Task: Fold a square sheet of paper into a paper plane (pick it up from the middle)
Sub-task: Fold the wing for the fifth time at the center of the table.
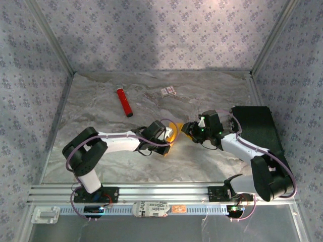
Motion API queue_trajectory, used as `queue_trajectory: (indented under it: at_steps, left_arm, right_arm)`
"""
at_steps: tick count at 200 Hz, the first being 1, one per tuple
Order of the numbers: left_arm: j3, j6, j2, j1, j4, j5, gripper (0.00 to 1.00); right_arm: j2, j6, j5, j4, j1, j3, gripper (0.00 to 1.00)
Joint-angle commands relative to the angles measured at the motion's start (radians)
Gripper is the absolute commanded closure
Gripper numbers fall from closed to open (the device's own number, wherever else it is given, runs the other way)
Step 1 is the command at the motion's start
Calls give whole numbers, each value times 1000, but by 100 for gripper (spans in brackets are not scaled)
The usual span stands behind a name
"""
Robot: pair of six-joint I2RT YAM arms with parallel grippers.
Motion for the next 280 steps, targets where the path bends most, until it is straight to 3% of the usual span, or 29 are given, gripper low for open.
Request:
queue_trajectory:
  at_steps: [1,74,105,140,217,244,280]
  left_arm:
    - [-18,-29,24,13,45,70,96]
    - [-74,-112,41,64,171,185,96]
    - [-65,-66,0,60,116,129,95]
    - [-33,18,-24,42,26,56,95]
    - [19,80,-42,-26,-80,-67,94]
    - [32,104,-47,-40,-100,-98,92]
    - [54,139,-40,-57,-141,-145,87]
  right_arm:
    - [-31,-21,18,-3,8,-18,55]
    - [-56,-42,22,21,11,-45,59]
    - [-43,-58,54,-73,24,-2,55]
    - [8,-56,71,-115,45,67,42]
    - [168,13,98,-150,64,168,39]
    - [205,15,73,-132,69,187,44]
    - [224,13,59,-128,70,196,63]
